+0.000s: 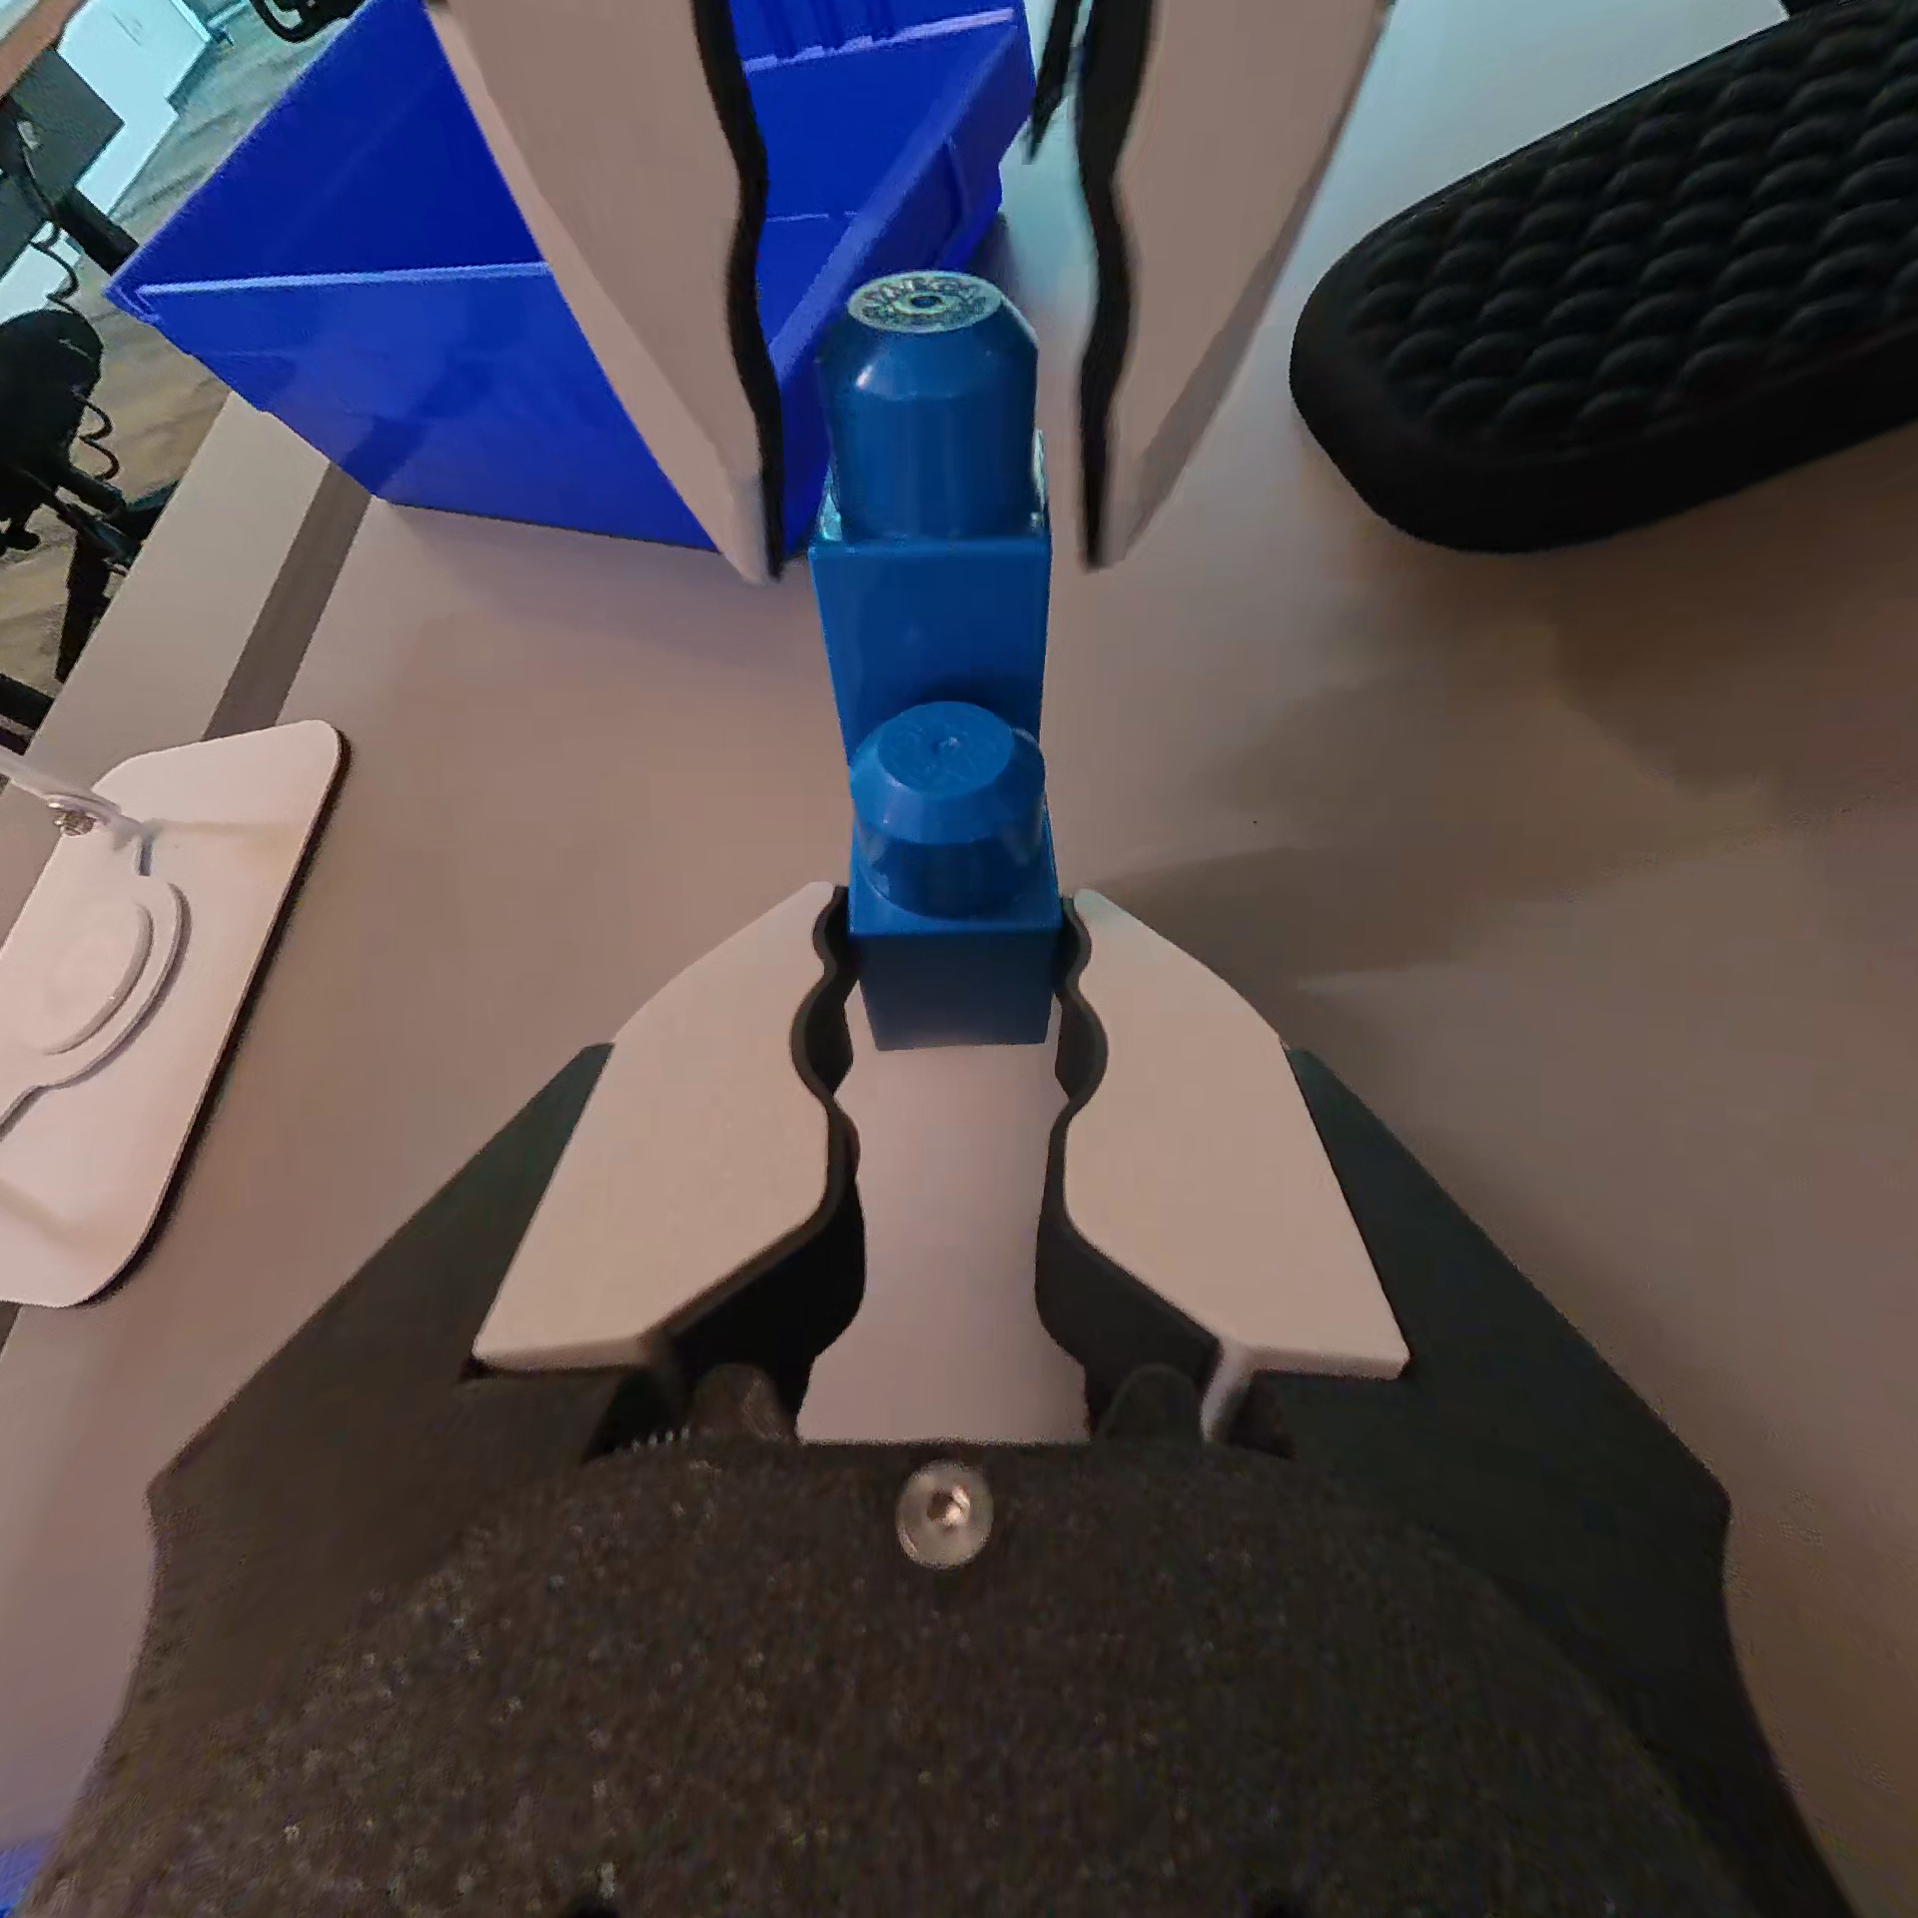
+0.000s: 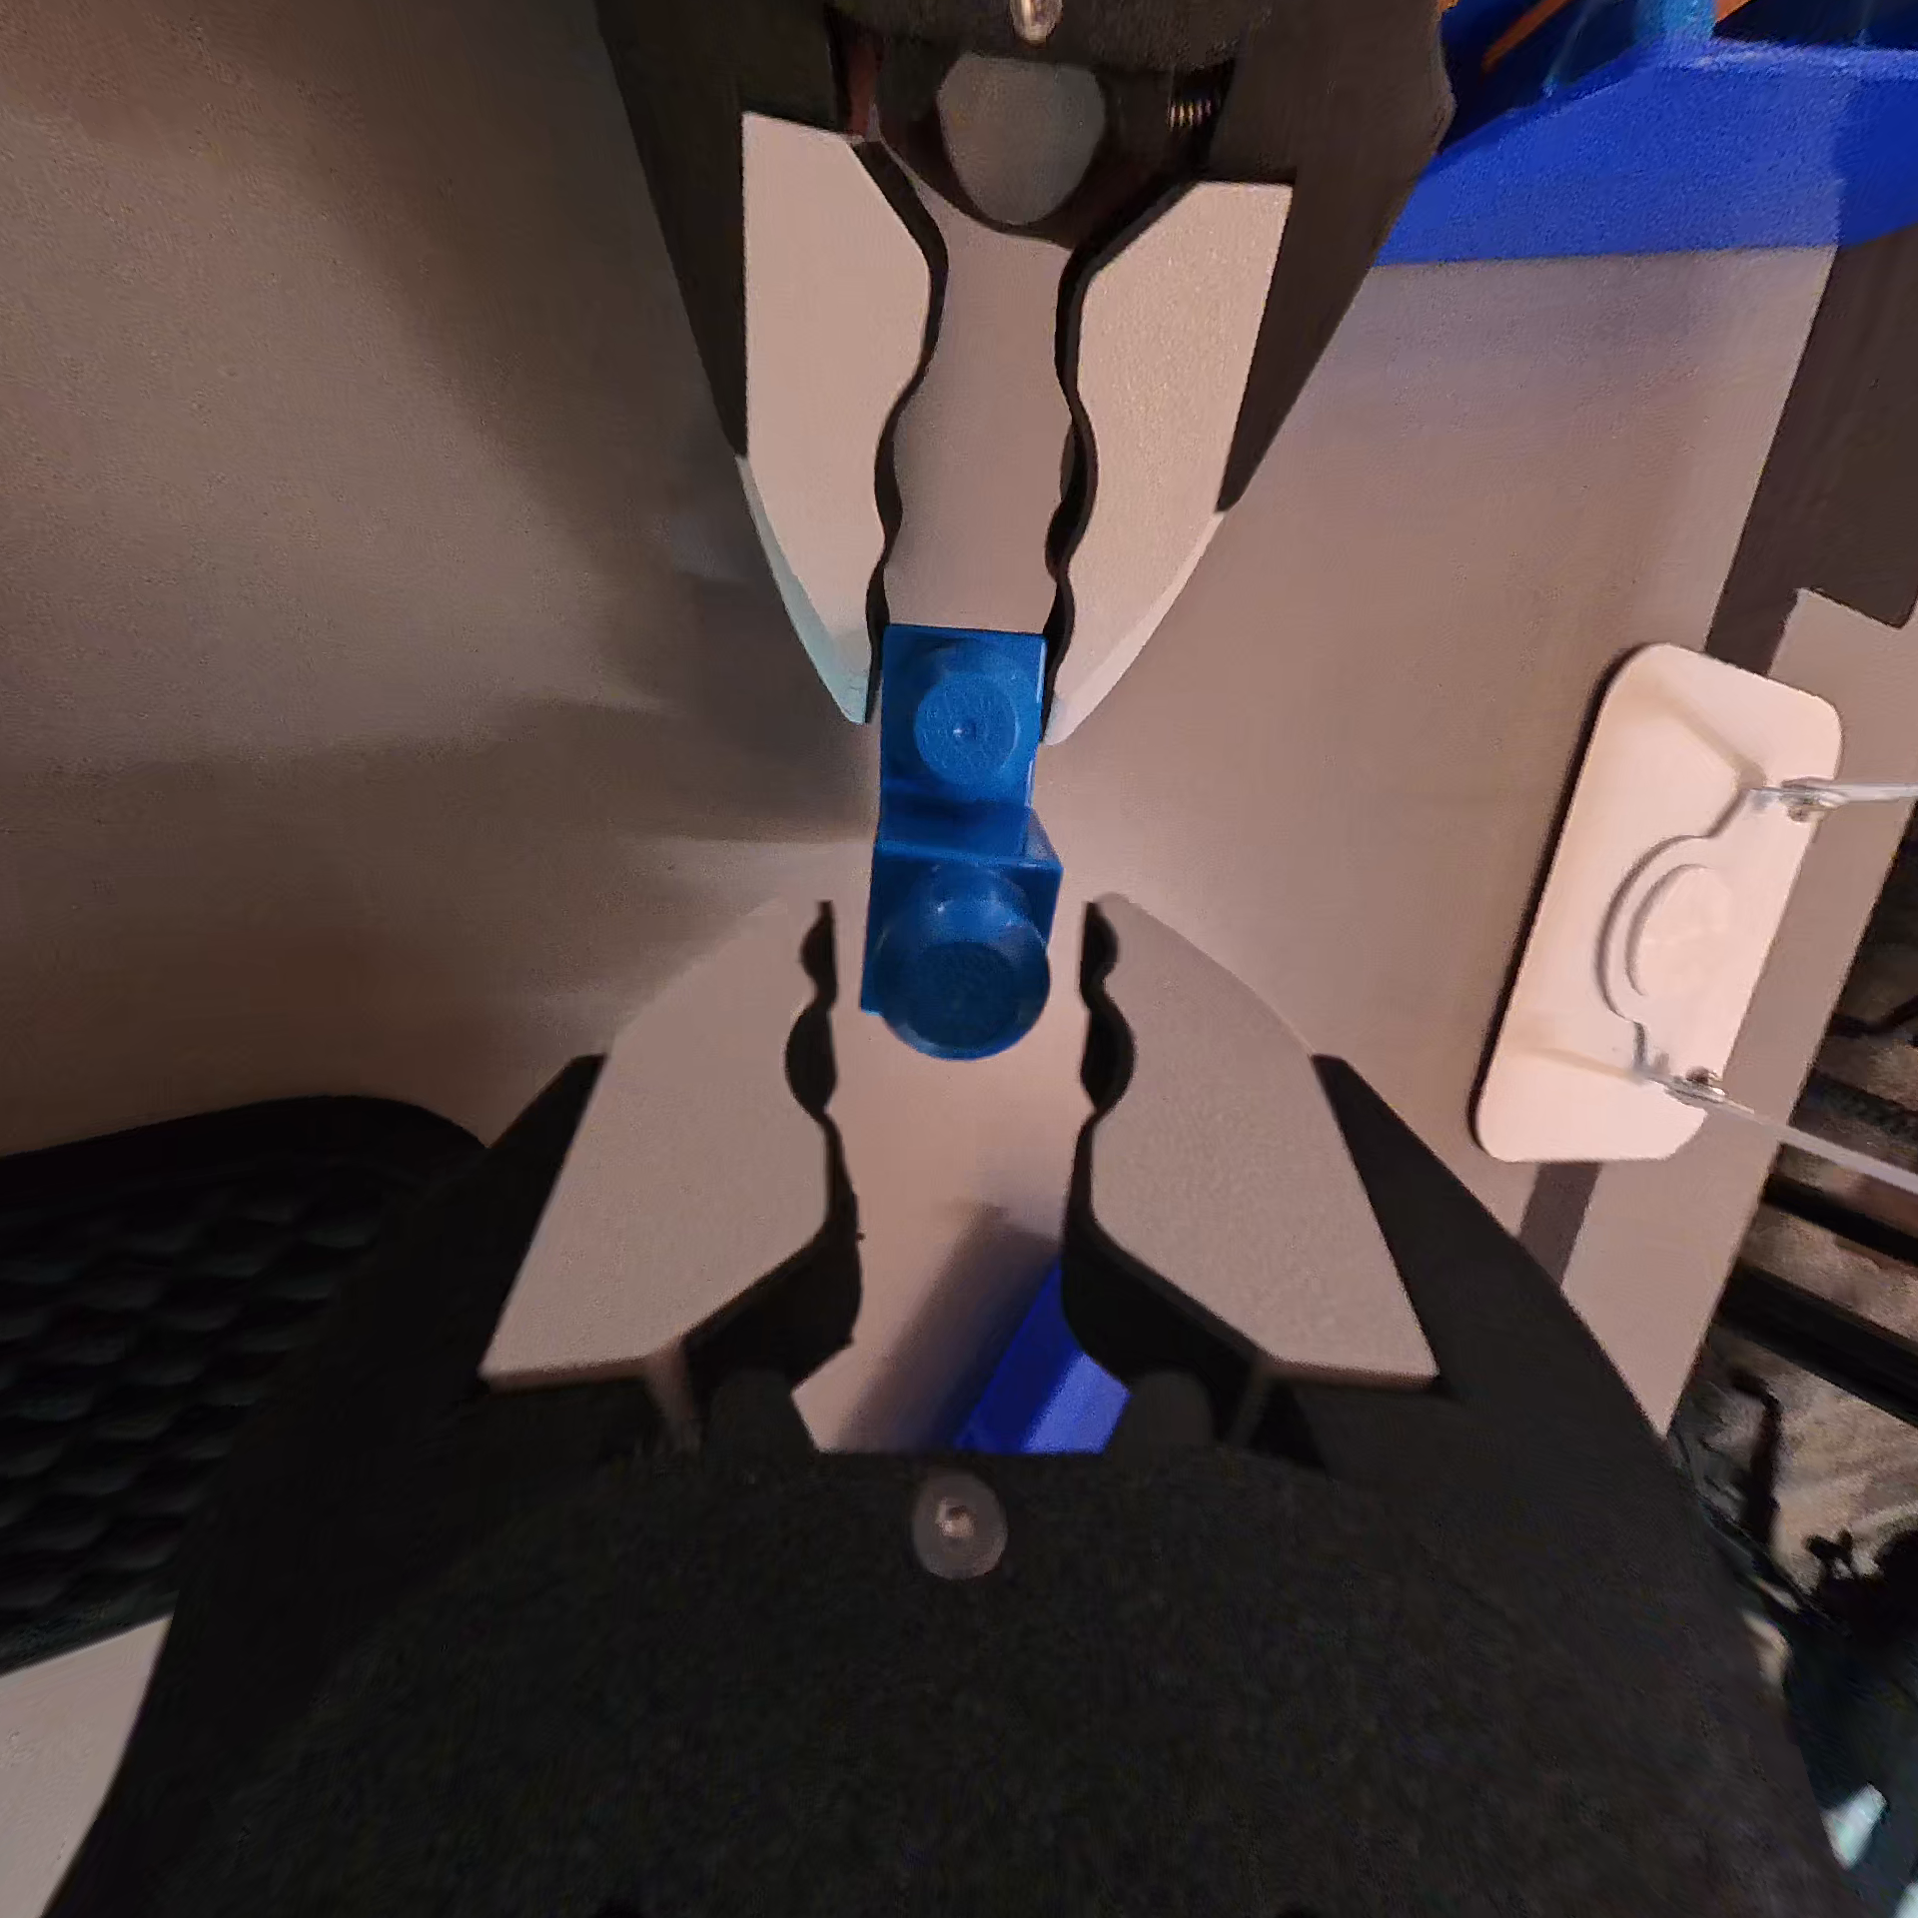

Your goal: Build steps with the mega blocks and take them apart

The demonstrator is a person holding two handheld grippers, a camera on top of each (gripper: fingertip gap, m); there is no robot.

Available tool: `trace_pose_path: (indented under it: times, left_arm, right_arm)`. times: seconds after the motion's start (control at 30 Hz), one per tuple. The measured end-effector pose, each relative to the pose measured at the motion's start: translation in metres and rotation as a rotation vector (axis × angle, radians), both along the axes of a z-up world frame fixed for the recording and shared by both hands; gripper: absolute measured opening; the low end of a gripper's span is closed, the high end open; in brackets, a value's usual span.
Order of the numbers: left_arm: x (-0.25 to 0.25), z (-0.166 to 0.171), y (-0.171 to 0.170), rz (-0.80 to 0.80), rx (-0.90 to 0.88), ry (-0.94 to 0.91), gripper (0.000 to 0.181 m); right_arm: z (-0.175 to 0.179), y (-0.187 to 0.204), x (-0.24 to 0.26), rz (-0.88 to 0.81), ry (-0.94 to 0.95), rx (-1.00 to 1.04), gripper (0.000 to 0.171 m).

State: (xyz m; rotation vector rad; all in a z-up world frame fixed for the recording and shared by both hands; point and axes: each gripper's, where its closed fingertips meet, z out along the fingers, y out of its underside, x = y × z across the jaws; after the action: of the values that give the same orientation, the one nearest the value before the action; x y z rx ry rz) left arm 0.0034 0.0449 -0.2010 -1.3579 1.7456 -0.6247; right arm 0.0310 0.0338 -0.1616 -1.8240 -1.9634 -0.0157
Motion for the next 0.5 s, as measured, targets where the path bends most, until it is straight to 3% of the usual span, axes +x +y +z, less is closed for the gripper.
trace_pose_path:
  times: [0.03, 0.23, 0.4, 0.5]
  left_arm:
    - [0.0, 0.0, 0.0, 0.003, 0.003, 0.0, 0.037]
    - [0.004, 0.021, 0.003, 0.023, -0.004, -0.125, 0.036]
    - [-0.002, 0.051, 0.027, 0.14, -0.047, -0.333, 0.039]
    - [-0.008, 0.066, 0.041, 0.217, -0.07, -0.446, 0.028]
  right_arm:
    - [-0.002, 0.002, 0.0, -0.003, -0.013, 0.011, 0.035]
    - [0.015, 0.006, 0.007, -0.031, 0.046, -0.017, 0.034]
    - [0.066, 0.033, 0.048, -0.129, 0.089, -0.004, 0.034]
    - [0.099, 0.058, 0.087, -0.226, 0.096, 0.032, 0.034]
